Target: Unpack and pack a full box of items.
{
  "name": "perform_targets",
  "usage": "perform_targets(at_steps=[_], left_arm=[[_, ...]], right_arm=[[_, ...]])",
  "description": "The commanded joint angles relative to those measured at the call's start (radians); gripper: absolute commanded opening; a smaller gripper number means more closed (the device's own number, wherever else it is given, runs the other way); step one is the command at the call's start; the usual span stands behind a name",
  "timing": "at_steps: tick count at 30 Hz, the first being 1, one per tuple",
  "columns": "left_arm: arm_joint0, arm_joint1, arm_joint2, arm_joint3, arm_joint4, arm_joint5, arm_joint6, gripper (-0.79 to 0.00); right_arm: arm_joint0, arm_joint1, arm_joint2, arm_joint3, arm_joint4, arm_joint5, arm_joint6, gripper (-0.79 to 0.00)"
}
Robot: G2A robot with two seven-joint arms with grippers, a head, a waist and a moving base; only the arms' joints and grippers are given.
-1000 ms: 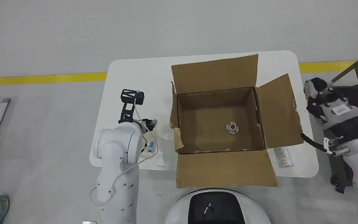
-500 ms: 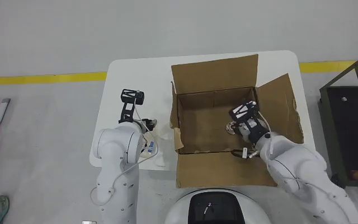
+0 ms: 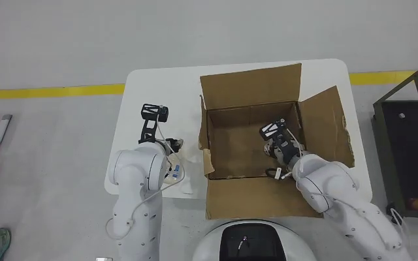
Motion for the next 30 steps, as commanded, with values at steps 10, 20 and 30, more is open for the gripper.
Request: perform_targets(at_steps=[10,20,30], left_arm=[[0.0,0.0,0.0,0.0,0.0,0.0,0.0,0.0],[0.0,0.0,0.0,0.0,0.0,0.0,0.0,0.0],[0.0,0.0,0.0,0.0,0.0,0.0,0.0,0.0]], right_arm=[[0.107,-0.022,-0.087,0.083,-0.09,0.059,0.081,-0.785],[0.334,-0.089,-0.259,0.32,-0.11,0.129,0.265,-0.622],[0.25,-0.084,-0.204,0.277,-0.158,0.107,0.31,-0.446]])
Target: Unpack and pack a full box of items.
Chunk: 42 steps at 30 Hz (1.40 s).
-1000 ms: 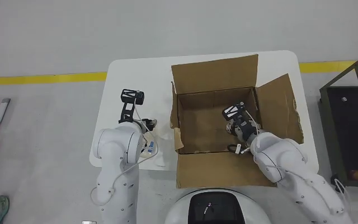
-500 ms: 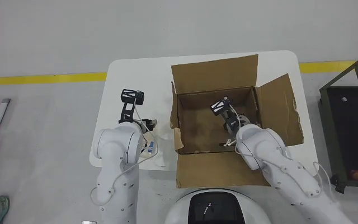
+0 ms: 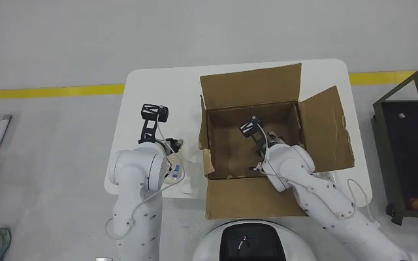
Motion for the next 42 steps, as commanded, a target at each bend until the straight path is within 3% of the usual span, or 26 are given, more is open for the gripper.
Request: perform_targets(at_steps=[1,15,32,39,42], left_arm=[[0.0,0.0,0.0,0.0,0.0,0.0,0.0,0.0],[0.0,0.0,0.0,0.0,0.0,0.0,0.0,0.0],[0.0,0.0,0.0,0.0,0.0,0.0,0.0,0.0],[0.0,0.0,0.0,0.0,0.0,0.0,0.0,0.0],[0.0,0.0,0.0,0.0,0.0,0.0,0.0,0.0]], right_arm=[[-0.017,0.001,0.022,-0.002,0.012,-0.006,0.001,-0.449],[-0.041,-0.008,0.062,0.045,0.005,-0.035,-0.028,-0.413],[-0.032,-0.032,0.057,0.057,0.054,-0.076,-0.057,-0.422],[-0.022,-0.04,0.049,0.051,0.077,-0.117,-0.081,-0.394],[-0.02,-0.043,0.046,0.04,0.069,-0.119,-0.074,-0.332]])
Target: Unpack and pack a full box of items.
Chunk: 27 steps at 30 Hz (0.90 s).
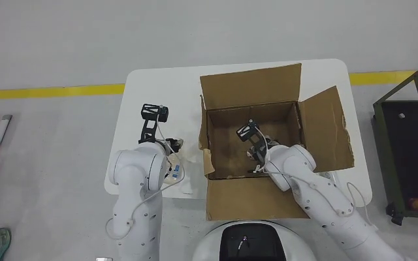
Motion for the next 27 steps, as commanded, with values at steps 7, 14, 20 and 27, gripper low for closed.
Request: perform_targets(at_steps=[7,14,20,27], left_arm=[[0.0,0.0,0.0,0.0,0.0,0.0,0.0,0.0],[0.0,0.0,0.0,0.0,0.0,0.0,0.0,0.0],[0.0,0.0,0.0,0.0,0.0,0.0,0.0,0.0],[0.0,0.0,0.0,0.0,0.0,0.0,0.0,0.0]], right_arm=[[-0.011,-0.007,-0.016,-0.057,-0.014,-0.025,0.008,-0.225],[-0.015,-0.021,-0.073,-0.048,-0.055,-0.014,0.021,-0.234],[-0.003,-0.031,-0.072,0.009,-0.055,0.009,0.006,-0.286],[0.013,-0.042,-0.074,0.064,-0.049,0.001,-0.004,-0.403]])
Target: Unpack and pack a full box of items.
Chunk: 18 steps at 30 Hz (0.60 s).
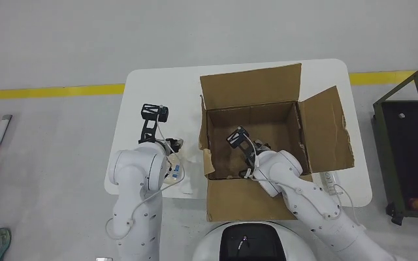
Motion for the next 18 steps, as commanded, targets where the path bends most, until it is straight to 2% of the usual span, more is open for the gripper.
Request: perform_targets(at_steps=[1,10,18], left_arm=[[0.0,0.0,0.0,0.0,0.0,0.0,0.0,0.0],[0.0,0.0,0.0,0.0,0.0,0.0,0.0,0.0],[0.0,0.0,0.0,0.0,0.0,0.0,0.0,0.0]], right_arm=[[0.002,-0.002,-0.001,0.013,-0.002,-0.001,-0.003,-0.403],[0.012,-0.014,0.003,0.049,-0.001,-0.006,-0.012,-0.419],[0.019,-0.022,0.009,0.073,-0.006,-0.009,-0.016,-0.496]])
